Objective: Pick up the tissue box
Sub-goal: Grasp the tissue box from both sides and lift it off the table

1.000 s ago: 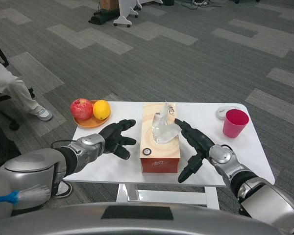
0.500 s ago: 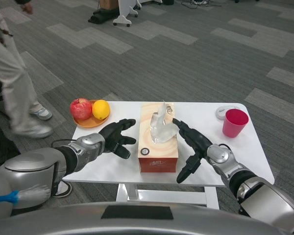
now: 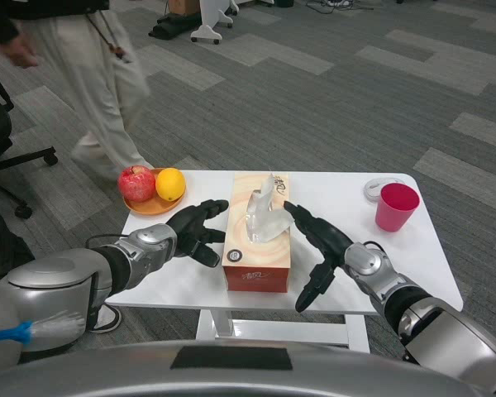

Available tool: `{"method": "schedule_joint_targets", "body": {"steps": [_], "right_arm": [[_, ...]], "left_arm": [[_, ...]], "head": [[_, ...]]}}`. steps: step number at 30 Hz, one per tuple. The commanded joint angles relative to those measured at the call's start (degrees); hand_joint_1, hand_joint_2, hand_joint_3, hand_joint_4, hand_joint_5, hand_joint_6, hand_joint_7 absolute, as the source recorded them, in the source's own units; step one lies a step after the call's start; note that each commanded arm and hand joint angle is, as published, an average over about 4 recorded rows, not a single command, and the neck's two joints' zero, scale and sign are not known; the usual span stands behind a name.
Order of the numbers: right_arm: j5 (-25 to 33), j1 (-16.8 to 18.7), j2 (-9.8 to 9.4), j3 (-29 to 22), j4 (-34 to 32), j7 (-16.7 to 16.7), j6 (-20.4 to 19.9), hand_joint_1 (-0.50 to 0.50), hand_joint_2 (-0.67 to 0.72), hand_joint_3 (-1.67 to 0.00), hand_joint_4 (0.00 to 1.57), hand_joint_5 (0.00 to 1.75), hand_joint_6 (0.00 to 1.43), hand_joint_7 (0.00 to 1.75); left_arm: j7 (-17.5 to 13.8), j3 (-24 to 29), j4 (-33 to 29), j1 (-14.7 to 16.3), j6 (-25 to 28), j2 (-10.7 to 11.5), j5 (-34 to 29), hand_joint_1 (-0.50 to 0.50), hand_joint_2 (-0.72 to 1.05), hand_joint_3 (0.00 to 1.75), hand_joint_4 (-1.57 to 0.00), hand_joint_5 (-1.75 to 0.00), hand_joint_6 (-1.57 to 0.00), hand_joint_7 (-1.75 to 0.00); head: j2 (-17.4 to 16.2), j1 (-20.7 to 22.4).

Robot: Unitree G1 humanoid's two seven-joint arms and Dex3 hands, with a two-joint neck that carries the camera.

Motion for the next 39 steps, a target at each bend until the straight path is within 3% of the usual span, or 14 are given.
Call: {"method": "schedule_joint_targets", "body": {"steps": [1,30,33,39], "right_arm": [[-0.3,-1.0,0.35,1.0,-1.0,0.9,0.8,-0.17,0.27,-0.16,0.00,0.10,0.00,0.00],[-0.3,-1.8,0.35,1.7,-3.2,1.0,0.7,-0.17,0.28,-0.16,0.00,0.10,0.00,0.00],[-0.3,-1.8,0.35,1.7,-3.5,1.0,0.7,-0.17,0.25,-0.16,0.00,0.10,0.00,0.00],[-0.3,-1.7,0.28,1.6,-4.0,1.0,0.6,-0.15,0.22,-0.16,0.00,0.10,0.00,0.00]], "left_arm": [[0.0,0.0,0.4,-1.1,0.4,0.6,-0.6,0.50,-0.64,0.07,0.00,-0.92,0.00,-0.21],[-0.6,0.9,-0.5,-1.1,-0.1,0.5,-0.4,0.50,-0.64,0.09,0.00,-0.92,0.00,-0.21],[-0.7,1.0,-0.7,-1.1,-0.3,0.5,-0.4,0.50,-0.64,0.02,0.00,-0.92,0.00,-0.21],[-1.1,1.6,-1.5,-1.1,-0.8,0.4,-0.2,0.50,-0.64,0.09,0.00,-0.92,0.00,-0.21]], "head": [[0.0,0.0],[0.3,-0.2],[0.3,-0.2],[0.4,-0.3]]}}
